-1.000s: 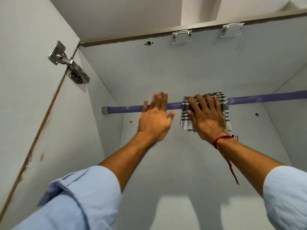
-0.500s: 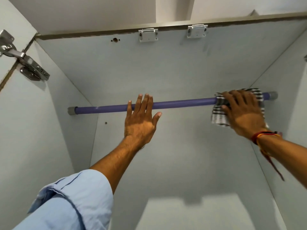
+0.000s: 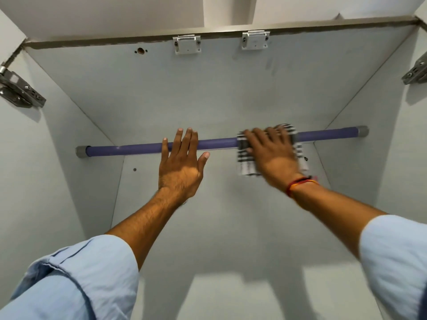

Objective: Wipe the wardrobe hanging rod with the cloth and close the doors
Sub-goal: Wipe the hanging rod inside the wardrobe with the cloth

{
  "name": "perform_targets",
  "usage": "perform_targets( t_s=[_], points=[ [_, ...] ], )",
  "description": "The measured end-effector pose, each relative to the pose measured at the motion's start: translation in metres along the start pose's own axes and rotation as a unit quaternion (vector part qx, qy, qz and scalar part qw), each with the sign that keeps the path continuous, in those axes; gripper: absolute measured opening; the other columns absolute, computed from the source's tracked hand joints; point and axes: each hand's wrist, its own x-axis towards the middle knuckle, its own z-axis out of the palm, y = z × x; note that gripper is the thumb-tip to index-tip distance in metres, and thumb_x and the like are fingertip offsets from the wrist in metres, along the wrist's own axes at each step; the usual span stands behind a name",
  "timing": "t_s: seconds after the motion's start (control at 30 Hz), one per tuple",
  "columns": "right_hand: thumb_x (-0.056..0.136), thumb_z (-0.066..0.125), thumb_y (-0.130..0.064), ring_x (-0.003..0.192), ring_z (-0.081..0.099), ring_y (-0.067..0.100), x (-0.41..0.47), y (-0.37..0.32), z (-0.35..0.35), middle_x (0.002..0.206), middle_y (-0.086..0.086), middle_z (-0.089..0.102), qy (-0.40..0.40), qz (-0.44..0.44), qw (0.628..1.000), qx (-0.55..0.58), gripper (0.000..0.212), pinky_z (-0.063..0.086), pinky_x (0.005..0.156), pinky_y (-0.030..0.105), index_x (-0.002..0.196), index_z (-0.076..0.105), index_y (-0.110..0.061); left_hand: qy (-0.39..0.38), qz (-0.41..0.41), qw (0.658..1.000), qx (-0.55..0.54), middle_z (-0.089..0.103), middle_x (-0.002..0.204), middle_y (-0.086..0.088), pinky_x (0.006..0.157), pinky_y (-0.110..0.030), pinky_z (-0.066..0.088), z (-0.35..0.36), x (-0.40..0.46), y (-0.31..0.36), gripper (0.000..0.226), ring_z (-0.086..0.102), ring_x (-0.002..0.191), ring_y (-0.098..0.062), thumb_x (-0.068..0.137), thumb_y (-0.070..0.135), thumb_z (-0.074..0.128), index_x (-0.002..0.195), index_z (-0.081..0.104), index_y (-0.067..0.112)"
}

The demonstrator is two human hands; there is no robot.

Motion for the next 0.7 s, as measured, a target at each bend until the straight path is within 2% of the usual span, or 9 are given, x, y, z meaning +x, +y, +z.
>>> perform_targets(
  t_s=[0.1, 0.2, 0.33, 0.47, 0.6, 0.7],
  points=[
    [0.102, 0.043, -0.035, 0.124, 0.053, 0.035, 0.017, -0.055, 0.004, 0.143, 0.004, 0.055, 0.013, -0.047, 0.998, 0.031, 0.047, 0.033, 0.114, 0.052, 0.147, 0.042, -0.022, -0.004, -0.001, 1.0, 0.007, 0.002, 0.168, -0.002, 0.125, -0.051, -0.002, -0.002, 0.001, 0.0, 0.072, -0.002, 0.156, -0.024, 0.098, 0.056, 0.01, 0.159, 0.005, 0.017],
    [0.102, 0.044, -0.036, 0.12, 0.055, 0.031, 0.021, -0.061, 0.006, 0.141, 0.003, 0.057, 0.031, -0.07, 0.997, 0.032, 0.046, 0.036, 0.112, 0.049, 0.145, 0.041, -0.022, -0.012, -0.005, 1.0, 0.017, -0.001, 0.168, -0.001, 0.125, -0.05, -0.004, -0.002, 0.001, 0.0, 0.074, -0.005, 0.156, -0.023, 0.096, 0.057, 0.005, 0.159, 0.002, 0.018],
    [0.103, 0.036, -0.035, 0.117, 0.057, 0.033, 0.014, -0.017, 0.006, 0.14, 0.003, 0.058, 0.039, -0.073, 0.997, 0.011, 0.047, 0.041, 0.104, 0.047, 0.146, 0.044, -0.019, -0.013, -0.001, 1.0, -0.003, 0.002, 0.168, 0.0, 0.125, -0.049, -0.004, -0.003, 0.0, -0.001, 0.075, -0.002, 0.156, -0.023, 0.095, 0.058, 0.006, 0.159, 0.005, 0.018],
    [0.102, 0.047, -0.032, 0.116, 0.058, 0.034, -0.005, 0.052, 0.005, 0.139, 0.006, 0.059, 0.055, -0.052, 0.997, -0.032, 0.045, 0.042, 0.103, 0.047, 0.144, 0.046, -0.015, -0.018, -0.006, 1.0, -0.017, 0.004, 0.168, 0.0, 0.125, -0.049, -0.004, -0.005, 0.001, -0.001, 0.078, -0.001, 0.156, -0.022, 0.094, 0.061, 0.008, 0.159, 0.007, 0.018],
    [0.103, 0.048, -0.031, 0.115, 0.057, 0.039, -0.028, 0.123, -0.007, 0.136, 0.016, 0.061, 0.032, -0.026, 0.998, -0.05, 0.044, 0.041, 0.105, 0.05, 0.14, 0.049, -0.008, -0.03, -0.006, 0.999, -0.016, 0.001, 0.168, 0.001, 0.125, -0.048, -0.005, -0.006, 0.001, 0.0, 0.08, -0.003, 0.156, -0.022, 0.092, 0.063, 0.005, 0.159, 0.004, 0.018],
    [0.105, 0.044, -0.029, 0.125, 0.056, 0.042, -0.043, 0.153, -0.022, 0.142, 0.018, 0.058, 0.005, -0.008, 0.998, -0.065, 0.045, 0.043, 0.11, 0.053, 0.145, 0.046, -0.008, -0.039, -0.006, 0.999, -0.013, 0.0, 0.169, 0.001, 0.126, -0.049, -0.005, -0.006, 0.0, -0.001, 0.08, -0.004, 0.156, -0.021, 0.092, 0.063, 0.003, 0.159, 0.003, 0.018]
  ],
)
